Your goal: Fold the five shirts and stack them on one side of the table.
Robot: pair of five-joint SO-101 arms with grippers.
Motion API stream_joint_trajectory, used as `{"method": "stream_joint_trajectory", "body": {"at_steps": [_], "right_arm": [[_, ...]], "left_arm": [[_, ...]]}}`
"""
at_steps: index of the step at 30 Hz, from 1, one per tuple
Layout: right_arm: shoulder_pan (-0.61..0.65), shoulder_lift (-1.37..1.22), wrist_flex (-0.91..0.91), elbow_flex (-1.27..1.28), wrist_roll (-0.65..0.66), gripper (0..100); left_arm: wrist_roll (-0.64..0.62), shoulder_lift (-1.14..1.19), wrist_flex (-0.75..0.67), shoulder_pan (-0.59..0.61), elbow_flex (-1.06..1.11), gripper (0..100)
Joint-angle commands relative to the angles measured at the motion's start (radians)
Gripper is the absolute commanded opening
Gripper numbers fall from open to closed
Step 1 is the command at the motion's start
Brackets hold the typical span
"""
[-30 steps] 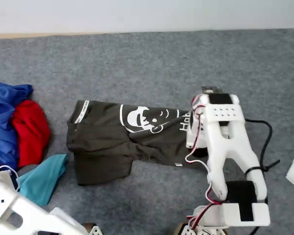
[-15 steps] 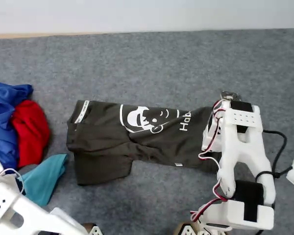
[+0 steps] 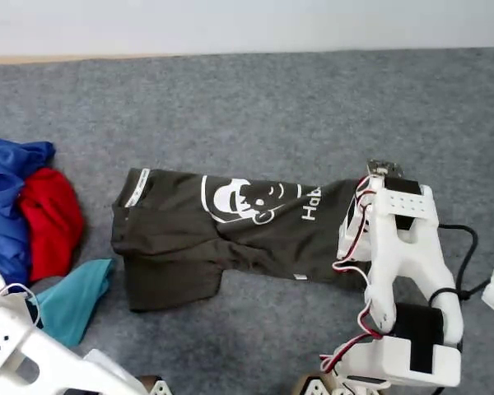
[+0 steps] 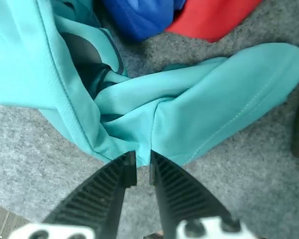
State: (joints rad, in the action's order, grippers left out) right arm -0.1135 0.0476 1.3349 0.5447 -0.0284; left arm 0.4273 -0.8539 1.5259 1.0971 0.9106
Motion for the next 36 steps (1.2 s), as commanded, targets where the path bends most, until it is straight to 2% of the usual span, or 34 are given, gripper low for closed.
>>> {"method": "stream_joint_trajectory", "body": {"at_steps": [1, 20, 23, 36], "right_arm": [[-0.004, 0.033, -0.005, -0.003, 0.006, 8.4], [-0.008, -0.104, -0.007, -0.003, 0.005, 6.0], [-0.008, -0.077, -0.007, -0.005, 0.005, 0.6], [-0.012, 0.09, -0.002, -0.005, 0.015, 0.9]], "left_arm": [[-0.003, -0.02, 0.006, -0.011, -0.008, 5], [-0.003, -0.02, 0.005, -0.011, -0.01, 5], [-0.003, -0.02, 0.006, -0.011, -0.01, 5], [-0.003, -0.02, 0.005, -0.011, -0.01, 5]]}}
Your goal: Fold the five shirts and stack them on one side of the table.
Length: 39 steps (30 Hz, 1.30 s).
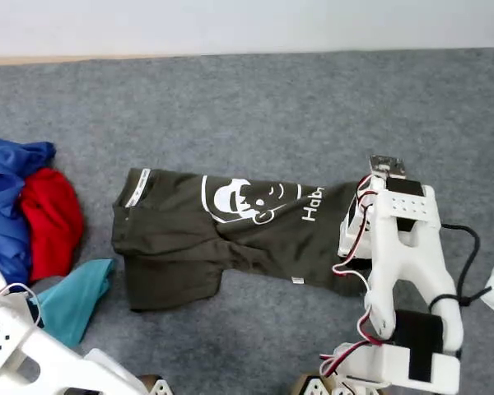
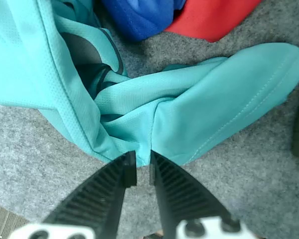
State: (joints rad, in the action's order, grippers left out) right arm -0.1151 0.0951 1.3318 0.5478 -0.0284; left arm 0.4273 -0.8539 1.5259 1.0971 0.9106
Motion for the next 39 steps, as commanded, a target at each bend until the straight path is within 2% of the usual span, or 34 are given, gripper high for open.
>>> {"method": "stream_joint_trajectory", "body": {"at_steps": [1, 8, 14, 23, 32, 39], "right_arm": [[-0.015, 0.042, -0.001, -0.008, 0.015, 0.9], [-0.061, 0.042, -0.001, -0.008, 0.081, 1.3], [-0.022, 0.042, 0.044, -0.003, 0.048, 13.5], [0.054, 0.039, 0.025, -0.002, 0.032, 9.1], [-0.008, -0.087, -0.033, 0.015, 0.041, 9.3], [-0.035, -0.088, -0.031, 0.014, 0.069, 9.4]], "left_arm": [[-0.003, -0.02, 0.003, -0.011, -0.01, 5], [-0.003, -0.02, 0.0, -0.011, -0.01, 5], [-0.003, -0.02, 0.0, -0.011, -0.005, 5], [-0.003, -0.02, 0.0, -0.011, -0.012, 5], [-0.003, -0.02, 0.0, -0.011, -0.012, 5], [-0.003, -0.02, 0.0, -0.011, -0.012, 5]]}}
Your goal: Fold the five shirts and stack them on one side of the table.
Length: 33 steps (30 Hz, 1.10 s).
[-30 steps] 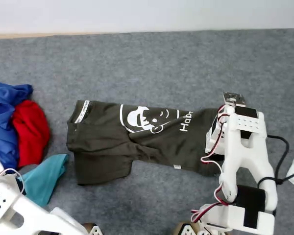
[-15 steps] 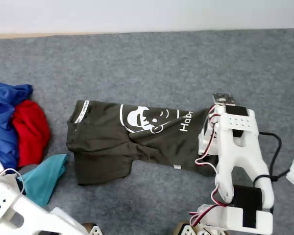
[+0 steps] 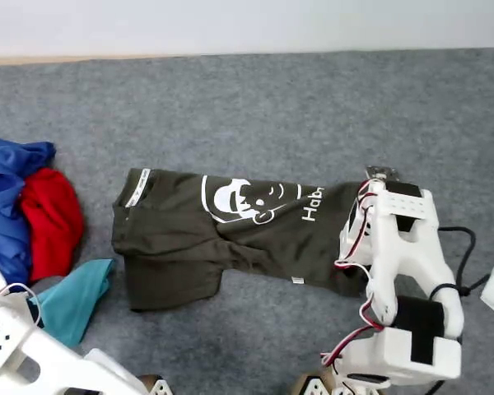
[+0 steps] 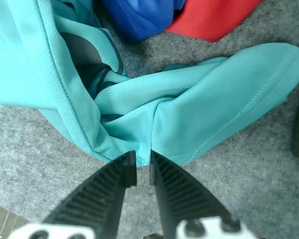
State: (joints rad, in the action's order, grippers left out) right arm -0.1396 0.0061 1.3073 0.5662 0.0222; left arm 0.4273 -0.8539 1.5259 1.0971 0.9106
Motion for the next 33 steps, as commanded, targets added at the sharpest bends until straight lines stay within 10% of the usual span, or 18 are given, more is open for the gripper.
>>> {"method": "stream_joint_trajectory", "body": {"at_steps": [1, 33], "right_arm": [[-0.01, -0.004, -0.007, -0.005, 0.021, 9.3], [-0.162, -0.005, -0.012, -0.097, 0.17, 0.9]], "left_arm": [[-0.003, -0.02, 0.0, -0.011, -0.012, 5], [-0.003, -0.02, 0.002, -0.011, -0.012, 5]]}}
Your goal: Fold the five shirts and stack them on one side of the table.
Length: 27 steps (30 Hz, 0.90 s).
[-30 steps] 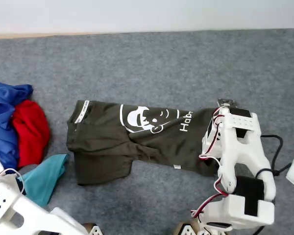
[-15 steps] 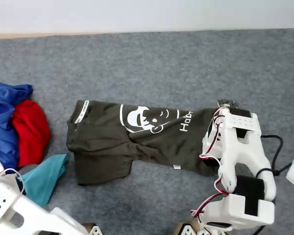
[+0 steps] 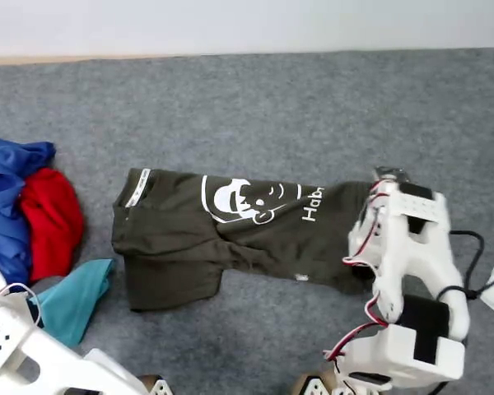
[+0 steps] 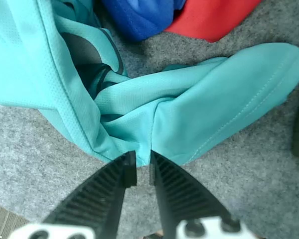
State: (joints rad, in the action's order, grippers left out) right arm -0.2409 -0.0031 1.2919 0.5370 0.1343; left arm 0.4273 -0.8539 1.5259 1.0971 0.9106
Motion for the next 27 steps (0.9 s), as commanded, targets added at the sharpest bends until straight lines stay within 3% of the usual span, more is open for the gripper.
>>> {"method": "stream_joint_trajectory", "body": {"at_steps": [1, 20, 27], "right_arm": [[-0.076, 0.004, 0.004, -0.078, 0.078, 0.9], [-0.113, -0.01, 0.004, -0.08, 0.19, 1.2], [-0.097, 0.162, 0.061, -0.08, 0.184, 15.1]], "left_arm": [[-0.003, -0.02, 0.002, -0.011, -0.012, 5], [-0.003, -0.02, 0.002, -0.011, -0.01, 5], [-0.003, -0.02, 0.002, -0.011, -0.01, 5]]}}
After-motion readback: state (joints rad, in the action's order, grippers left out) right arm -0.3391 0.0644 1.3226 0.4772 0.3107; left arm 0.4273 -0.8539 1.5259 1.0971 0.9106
